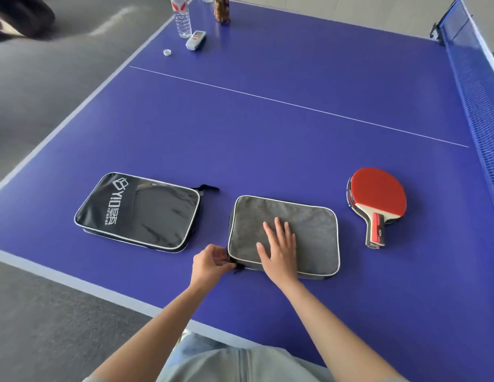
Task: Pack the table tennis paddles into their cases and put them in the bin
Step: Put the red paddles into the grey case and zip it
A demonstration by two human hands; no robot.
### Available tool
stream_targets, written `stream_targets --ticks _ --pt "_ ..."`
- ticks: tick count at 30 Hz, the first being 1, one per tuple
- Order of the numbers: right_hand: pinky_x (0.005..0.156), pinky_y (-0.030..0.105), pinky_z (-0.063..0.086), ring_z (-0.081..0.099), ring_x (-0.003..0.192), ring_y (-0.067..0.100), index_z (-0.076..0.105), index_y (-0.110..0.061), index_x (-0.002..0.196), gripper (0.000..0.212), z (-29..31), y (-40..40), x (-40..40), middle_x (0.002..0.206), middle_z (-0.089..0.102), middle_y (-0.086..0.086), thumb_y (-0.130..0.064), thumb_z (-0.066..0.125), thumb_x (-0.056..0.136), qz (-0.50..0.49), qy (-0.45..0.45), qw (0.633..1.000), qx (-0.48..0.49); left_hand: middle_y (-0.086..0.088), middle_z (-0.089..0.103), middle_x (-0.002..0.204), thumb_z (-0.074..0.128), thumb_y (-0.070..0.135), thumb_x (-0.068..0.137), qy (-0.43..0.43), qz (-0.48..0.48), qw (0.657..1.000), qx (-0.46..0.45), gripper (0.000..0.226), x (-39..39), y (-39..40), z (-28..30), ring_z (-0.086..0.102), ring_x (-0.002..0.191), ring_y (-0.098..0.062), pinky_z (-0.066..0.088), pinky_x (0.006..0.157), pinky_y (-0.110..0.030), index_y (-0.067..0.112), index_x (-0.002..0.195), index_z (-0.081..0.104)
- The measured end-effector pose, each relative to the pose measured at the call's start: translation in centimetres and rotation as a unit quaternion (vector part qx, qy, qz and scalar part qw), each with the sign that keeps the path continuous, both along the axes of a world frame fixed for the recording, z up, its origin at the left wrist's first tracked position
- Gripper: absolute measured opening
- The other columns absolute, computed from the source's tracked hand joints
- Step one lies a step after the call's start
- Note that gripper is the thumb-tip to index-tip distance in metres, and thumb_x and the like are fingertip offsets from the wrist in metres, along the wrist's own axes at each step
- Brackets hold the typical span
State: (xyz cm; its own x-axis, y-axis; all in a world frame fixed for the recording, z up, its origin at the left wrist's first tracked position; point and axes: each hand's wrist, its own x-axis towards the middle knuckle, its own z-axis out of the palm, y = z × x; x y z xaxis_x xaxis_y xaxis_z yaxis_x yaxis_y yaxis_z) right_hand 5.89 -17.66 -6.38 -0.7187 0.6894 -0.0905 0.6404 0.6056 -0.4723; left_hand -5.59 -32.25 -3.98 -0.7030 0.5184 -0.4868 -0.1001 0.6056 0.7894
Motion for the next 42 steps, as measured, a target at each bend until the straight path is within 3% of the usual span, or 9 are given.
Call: stream_targets --ticks 4,10,16,21,25,30,35,39,42 --pt "0.120 0.041 0.001 0.001 0.148 0.024 0.024 -0.028 0.148 0.056 -0.5 0.2 0.1 0.160 0.009 0.000 -0.041 0.041 0.096 0.004 -0.014 1.000 0.002 0.000 0.069 0.074 0.078 -0.002 0.070 0.020 -0.006 1.000 -0.019 0.026 -0.1 -0.1 -0.1 0.068 0.067 -0.014 0.055 0.066 -0.026 0.013 0.081 0.062" --pt "0.120 0.041 0.002 0.002 0.148 0.025 0.021 -0.029 0.149 0.055 -0.8 -0.5 0.0 0.160 0.010 0.000 -0.042 0.037 0.098 -0.006 -0.032 0.999 0.038 0.000 0.071 0.073 0.073 0.005 0.077 0.091 -0.040 0.994 -0.043 0.008 -1.0 -0.4 -0.1 0.065 0.067 -0.015 0.052 0.069 -0.023 0.012 0.075 0.073" --pt "0.119 0.043 0.009 0.010 0.147 0.028 0.027 -0.027 0.147 0.055 -0.8 -0.6 0.1 0.158 0.018 0.003 -0.044 0.039 0.097 -0.005 -0.038 0.997 0.066 -0.007 0.063 0.097 0.049 -0.004 0.082 0.281 -0.258 0.914 -0.141 0.028 -4.5 1.3 1.7 0.062 0.088 -0.031 0.049 0.071 -0.038 0.012 0.092 0.070" --pt "0.118 0.047 0.018 0.019 0.145 0.030 0.036 -0.025 0.144 0.053 -0.6 -0.8 0.0 0.156 0.026 0.004 -0.043 0.046 0.095 -0.007 -0.032 0.997 0.073 -0.009 0.059 0.099 0.046 -0.007 0.084 0.340 -0.307 0.879 -0.132 0.028 -8.4 4.1 2.4 0.059 0.091 -0.032 0.045 0.070 -0.039 0.010 0.097 0.063" --pt "0.117 0.048 0.021 0.021 0.144 0.030 0.038 -0.025 0.143 0.054 -0.5 -0.8 0.0 0.155 0.028 0.003 -0.044 0.049 0.094 -0.011 -0.032 0.997 0.076 -0.012 0.060 0.100 0.047 -0.009 0.084 0.358 -0.297 0.880 -0.095 0.026 -10.4 8.1 2.4 0.059 0.090 -0.034 0.042 0.069 -0.039 0.006 0.098 0.062" --pt "0.116 0.046 0.023 0.023 0.144 0.029 0.038 -0.028 0.143 0.053 -0.5 -0.8 -0.1 0.155 0.029 0.001 -0.047 0.044 0.093 -0.015 -0.043 0.995 0.093 -0.010 0.061 0.100 0.050 -0.006 0.089 0.350 -0.337 0.871 -0.077 0.020 -13.0 12.1 1.7 0.060 0.089 -0.031 0.043 0.069 -0.035 0.007 0.100 0.061" --pt "0.115 0.047 0.026 0.025 0.143 0.028 0.040 -0.028 0.142 0.053 -0.5 -0.7 -0.5 0.154 0.031 0.001 -0.048 0.043 0.092 -0.038 -0.044 0.993 0.100 -0.007 0.064 0.095 0.037 -0.022 0.074 0.320 -0.394 0.860 -0.048 0.042 -14.1 15.3 1.2 0.066 0.086 -0.021 0.035 0.057 -0.025 0.006 0.093 0.062" --pt "0.112 0.045 0.032 0.032 0.140 0.030 0.046 -0.027 0.137 0.051 -0.2 0.0 -0.8 0.150 0.037 0.003 -0.048 0.048 0.090 -0.043 -0.024 0.995 0.085 -0.008 0.065 0.083 0.049 -0.016 0.080 0.190 -0.304 0.933 -0.039 0.026 -14.5 16.8 0.8 0.059 0.076 -0.024 0.041 0.058 -0.024 0.004 0.085 0.065" --pt "0.103 0.041 0.042 0.043 0.130 0.028 0.053 -0.028 0.128 0.047 0.5 1.6 -1.0 0.141 0.047 0.001 -0.050 0.053 0.086 -0.035 -0.007 0.997 0.063 -0.005 0.061 0.083 0.063 -0.002 0.083 0.070 -0.197 0.978 -0.012 0.011 -13.7 16.4 0.7 0.057 0.074 -0.022 0.045 0.059 -0.012 -0.001 0.094 0.065"
